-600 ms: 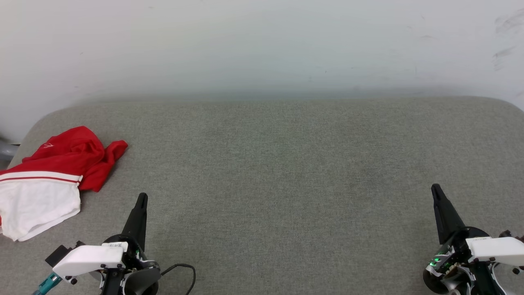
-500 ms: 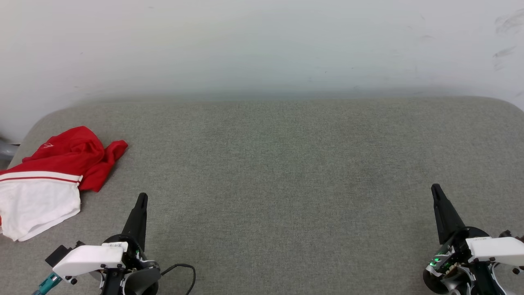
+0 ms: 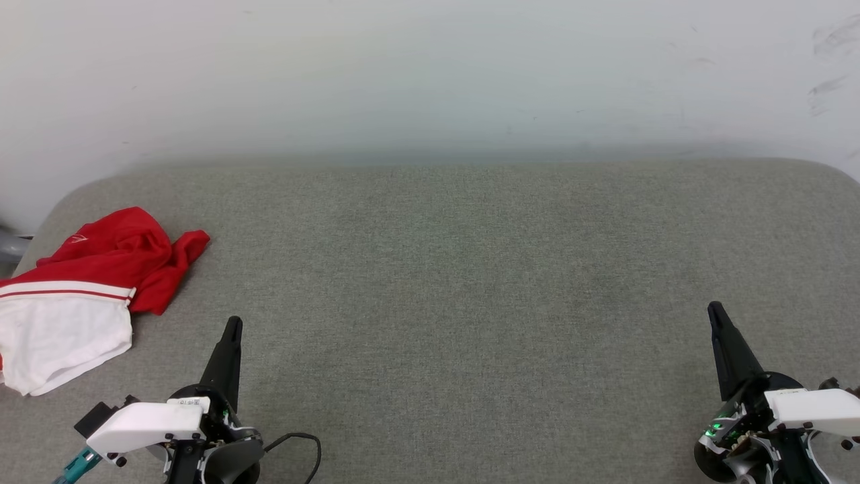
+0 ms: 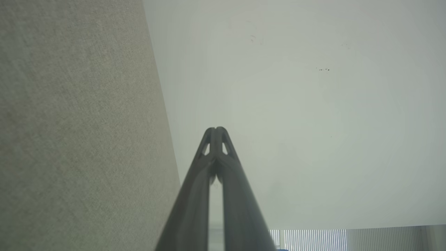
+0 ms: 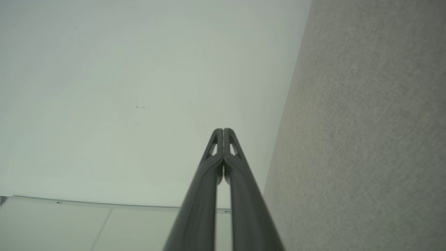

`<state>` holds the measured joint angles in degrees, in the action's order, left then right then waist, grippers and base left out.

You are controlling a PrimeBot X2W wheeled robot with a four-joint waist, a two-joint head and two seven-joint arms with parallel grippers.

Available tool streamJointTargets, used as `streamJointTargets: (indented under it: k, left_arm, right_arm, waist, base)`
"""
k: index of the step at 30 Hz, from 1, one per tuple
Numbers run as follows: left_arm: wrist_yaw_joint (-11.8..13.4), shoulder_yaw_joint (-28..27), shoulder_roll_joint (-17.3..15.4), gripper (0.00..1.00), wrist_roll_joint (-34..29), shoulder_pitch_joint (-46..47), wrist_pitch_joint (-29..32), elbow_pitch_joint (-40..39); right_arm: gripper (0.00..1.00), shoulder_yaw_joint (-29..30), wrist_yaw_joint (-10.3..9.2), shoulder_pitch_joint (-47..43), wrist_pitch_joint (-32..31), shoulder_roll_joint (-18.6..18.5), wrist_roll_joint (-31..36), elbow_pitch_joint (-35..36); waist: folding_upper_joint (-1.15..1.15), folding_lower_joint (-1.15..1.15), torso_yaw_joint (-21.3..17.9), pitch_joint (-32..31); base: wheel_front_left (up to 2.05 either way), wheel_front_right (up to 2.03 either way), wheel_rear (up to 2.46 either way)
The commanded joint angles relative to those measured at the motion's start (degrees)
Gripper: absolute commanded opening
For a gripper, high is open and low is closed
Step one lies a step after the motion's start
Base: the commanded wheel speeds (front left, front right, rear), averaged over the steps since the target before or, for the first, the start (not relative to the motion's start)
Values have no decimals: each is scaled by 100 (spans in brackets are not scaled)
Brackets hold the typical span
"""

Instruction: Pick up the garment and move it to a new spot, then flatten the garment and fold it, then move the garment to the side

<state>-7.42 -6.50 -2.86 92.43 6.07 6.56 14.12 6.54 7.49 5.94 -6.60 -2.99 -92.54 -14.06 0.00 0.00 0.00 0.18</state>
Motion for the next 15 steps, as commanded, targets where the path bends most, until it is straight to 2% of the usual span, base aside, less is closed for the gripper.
streamJointTargets:
  k: [1, 11, 12, 15]
  left_arm:
    - [-25, -12, -3, 0, -2, 44, 11, -6]
    - [-25, -12, -3, 0, -2, 44, 11, -6]
    - [3, 4, 1, 100, 0, -6, -3, 17]
    - [8, 21, 15, 100, -1, -127, -8, 154]
  right_arm:
    - [0, 1, 0, 63, -5, 23, 27, -2]
    - [0, 1, 0, 63, -4, 23, 26, -2]
    - [100, 0, 1, -9, 2, 0, 0, -16]
    - [100, -11, 0, -141, 4, 3, 1, -156]
  waist:
    - [0, 0, 0, 0]
    - [0, 0, 0, 0]
    - [0, 0, 0, 0]
    - [0, 0, 0, 1]
  base:
    - [0, 0, 0]
    - [0, 0, 0]
    - [0, 0, 0]
    - [0, 0, 0]
